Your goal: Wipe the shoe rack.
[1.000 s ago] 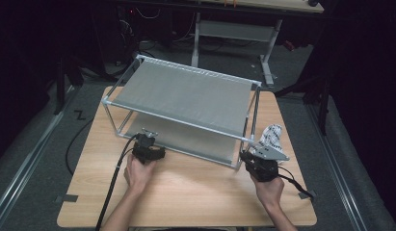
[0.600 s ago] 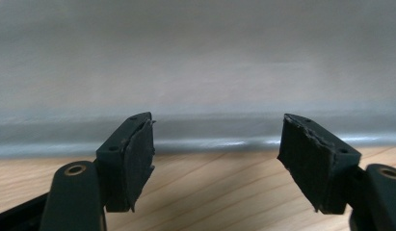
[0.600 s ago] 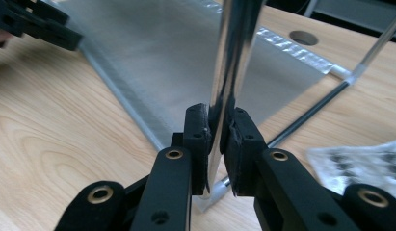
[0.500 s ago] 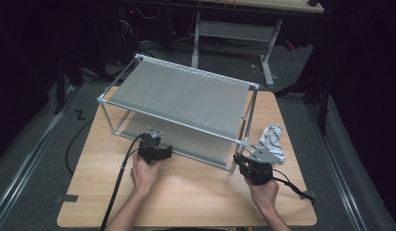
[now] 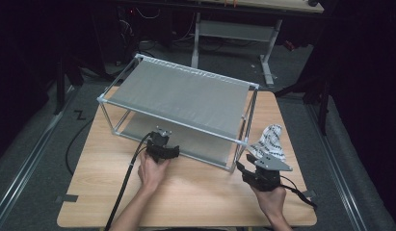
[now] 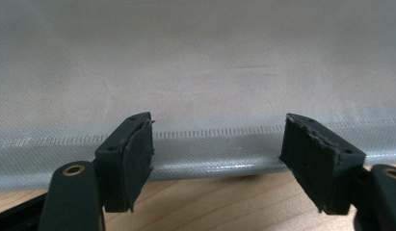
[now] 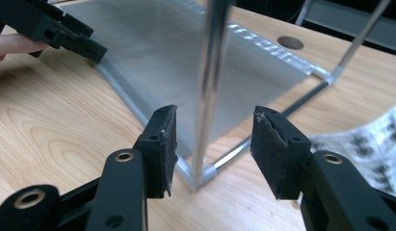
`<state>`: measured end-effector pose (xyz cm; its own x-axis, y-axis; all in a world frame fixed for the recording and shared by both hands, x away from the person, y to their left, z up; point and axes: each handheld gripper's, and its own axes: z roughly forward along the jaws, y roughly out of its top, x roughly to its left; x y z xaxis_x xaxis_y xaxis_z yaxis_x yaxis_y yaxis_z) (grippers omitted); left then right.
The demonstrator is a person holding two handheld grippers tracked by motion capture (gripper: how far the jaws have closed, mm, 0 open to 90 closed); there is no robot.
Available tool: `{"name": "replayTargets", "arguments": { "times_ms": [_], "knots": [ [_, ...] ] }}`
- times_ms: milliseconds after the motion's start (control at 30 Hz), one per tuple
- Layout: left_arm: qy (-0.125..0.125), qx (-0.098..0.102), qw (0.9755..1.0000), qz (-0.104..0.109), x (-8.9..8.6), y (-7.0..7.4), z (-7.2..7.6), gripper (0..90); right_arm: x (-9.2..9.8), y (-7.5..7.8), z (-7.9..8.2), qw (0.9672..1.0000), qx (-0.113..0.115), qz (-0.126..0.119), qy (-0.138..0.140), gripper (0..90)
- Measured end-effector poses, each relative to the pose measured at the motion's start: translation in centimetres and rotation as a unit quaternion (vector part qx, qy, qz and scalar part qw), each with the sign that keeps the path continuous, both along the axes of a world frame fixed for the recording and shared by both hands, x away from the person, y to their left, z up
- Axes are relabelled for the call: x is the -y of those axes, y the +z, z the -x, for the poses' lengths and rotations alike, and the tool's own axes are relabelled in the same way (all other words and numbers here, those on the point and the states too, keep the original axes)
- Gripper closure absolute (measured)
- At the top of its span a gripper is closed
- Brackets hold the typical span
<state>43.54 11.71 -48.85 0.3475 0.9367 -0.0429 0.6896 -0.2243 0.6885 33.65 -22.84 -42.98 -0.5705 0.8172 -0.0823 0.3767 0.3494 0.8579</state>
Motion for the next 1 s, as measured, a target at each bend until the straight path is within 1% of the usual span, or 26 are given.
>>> {"name": "replayTargets", "arguments": {
  "times_ms": [133,300,467,533,567,600,700,733,800,900,1000],
  "knots": [
    [-0.003,-0.002,1.0,0.002,-0.2,0.0,-0.1,27.3,1.5,-0.4,0.0,0.9999,-0.007,-0.008,-0.014,50.8],
    [-0.004,-0.001,1.0,0.001,-0.1,-0.1,0.0,27.3,3.4,-0.7,-0.2,0.9989,-0.003,-0.011,-0.046,48.1],
    [-0.004,0.0,1.0,0.002,-0.2,-0.1,0.0,27.4,5.1,-1.2,-1.7,0.9955,-0.008,-0.004,-0.094,45.0],
    [-0.005,-0.001,1.0,0.002,-0.2,-0.1,0.0,27.5,5.5,-1.4,-2.3,0.9936,-0.006,0.011,-0.113,44.5],
    [-0.006,-0.001,1.0,0.002,-0.2,-0.1,0.0,27.4,5.6,-1.3,-2.6,0.9927,-0.002,0.014,-0.12,44.3],
    [-0.006,-0.002,1.0,0.003,-0.2,-0.1,0.0,27.4,5.8,-1.2,-2.9,0.9921,0.002,0.014,-0.125,43.8],
    [-0.007,-0.003,1.0,0.005,-0.4,-0.1,0.0,27.4,6.4,-0.8,-3.7,0.9903,0.007,0.0,-0.138,42.0],
    [-0.007,-0.003,1.0,0.005,-0.4,-0.1,0.0,27.4,6.7,-0.7,-4.1,0.9892,0.007,0.001,-0.146,41.5],
    [-0.007,-0.002,1.0,0.006,-0.4,-0.1,0.1,27.4,7.2,-0.7,-4.8,0.9872,0.002,0.002,-0.16,40.6],
    [-0.007,0.0,1.0,0.005,-0.4,-0.1,0.2,27.5,7.8,-1.1,-6.3,0.9848,-0.015,0.001,-0.173,39.6],
    [-0.008,0.003,1.0,0.006,-0.5,-0.2,0.4,27.5,8.1,-2.0,-8.0,0.9818,-0.044,-0.002,-0.185,37.8]
  ]
}}
